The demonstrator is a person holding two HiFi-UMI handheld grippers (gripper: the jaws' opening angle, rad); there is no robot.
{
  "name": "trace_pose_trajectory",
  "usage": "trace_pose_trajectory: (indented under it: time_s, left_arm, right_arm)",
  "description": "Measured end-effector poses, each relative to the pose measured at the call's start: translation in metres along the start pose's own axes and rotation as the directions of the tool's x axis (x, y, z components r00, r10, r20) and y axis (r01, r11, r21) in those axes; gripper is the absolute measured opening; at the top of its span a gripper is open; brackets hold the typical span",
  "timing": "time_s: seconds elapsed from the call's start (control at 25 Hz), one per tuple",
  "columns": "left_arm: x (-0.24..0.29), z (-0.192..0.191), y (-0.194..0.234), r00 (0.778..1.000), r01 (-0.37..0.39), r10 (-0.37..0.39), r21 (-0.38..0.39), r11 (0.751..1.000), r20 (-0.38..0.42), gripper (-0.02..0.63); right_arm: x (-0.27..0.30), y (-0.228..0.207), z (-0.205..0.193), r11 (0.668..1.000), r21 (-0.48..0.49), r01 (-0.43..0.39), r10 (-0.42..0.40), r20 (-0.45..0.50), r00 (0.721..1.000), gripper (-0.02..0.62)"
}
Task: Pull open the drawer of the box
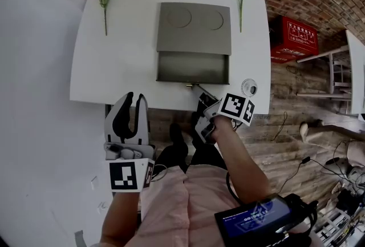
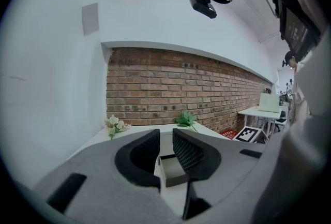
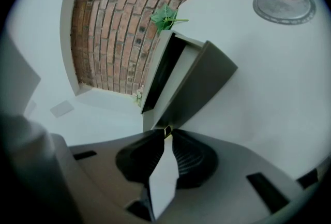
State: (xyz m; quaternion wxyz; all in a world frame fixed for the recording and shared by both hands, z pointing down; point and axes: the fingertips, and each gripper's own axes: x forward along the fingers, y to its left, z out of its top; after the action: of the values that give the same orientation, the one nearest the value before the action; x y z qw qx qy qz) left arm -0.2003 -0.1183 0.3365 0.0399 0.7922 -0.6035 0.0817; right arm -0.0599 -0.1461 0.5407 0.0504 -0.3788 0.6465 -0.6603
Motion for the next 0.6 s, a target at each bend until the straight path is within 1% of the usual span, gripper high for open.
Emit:
trace_pose_trajectory:
  time_s: [0.6]
  left_arm:
    - [-0.015, 0.004, -0.013, 1.0, 0.001, -0.001, 0.009, 1.0, -0.003, 0.084]
  right_arm:
    - [-0.014, -0.001, -0.013, 1.0, 0.006, -0.006, 0.006, -0.006, 1.0, 0.052]
